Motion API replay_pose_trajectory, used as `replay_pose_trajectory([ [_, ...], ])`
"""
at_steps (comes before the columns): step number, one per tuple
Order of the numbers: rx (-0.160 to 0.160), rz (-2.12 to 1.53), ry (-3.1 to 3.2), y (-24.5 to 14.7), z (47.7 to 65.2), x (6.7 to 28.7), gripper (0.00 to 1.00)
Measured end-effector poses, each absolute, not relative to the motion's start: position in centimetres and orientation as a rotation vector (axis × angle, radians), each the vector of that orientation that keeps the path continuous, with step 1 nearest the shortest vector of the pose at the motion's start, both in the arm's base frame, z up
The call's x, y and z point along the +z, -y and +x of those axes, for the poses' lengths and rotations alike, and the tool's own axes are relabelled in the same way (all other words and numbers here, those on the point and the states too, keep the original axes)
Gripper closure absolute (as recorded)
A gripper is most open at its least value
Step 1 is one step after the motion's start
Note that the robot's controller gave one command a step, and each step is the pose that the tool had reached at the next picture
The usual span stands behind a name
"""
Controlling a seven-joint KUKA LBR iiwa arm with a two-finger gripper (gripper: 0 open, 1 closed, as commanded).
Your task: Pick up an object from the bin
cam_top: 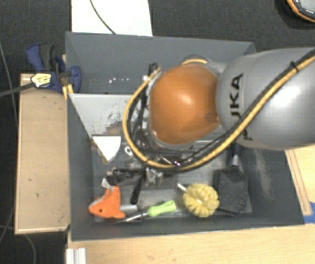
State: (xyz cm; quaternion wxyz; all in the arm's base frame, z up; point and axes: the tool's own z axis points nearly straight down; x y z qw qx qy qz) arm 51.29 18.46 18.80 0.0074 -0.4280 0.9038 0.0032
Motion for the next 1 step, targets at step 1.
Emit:
replay_pose_trajectory([
  [1,0.009,-1.326,-2.826,-18.46,51.4,20.27,1.0],
])
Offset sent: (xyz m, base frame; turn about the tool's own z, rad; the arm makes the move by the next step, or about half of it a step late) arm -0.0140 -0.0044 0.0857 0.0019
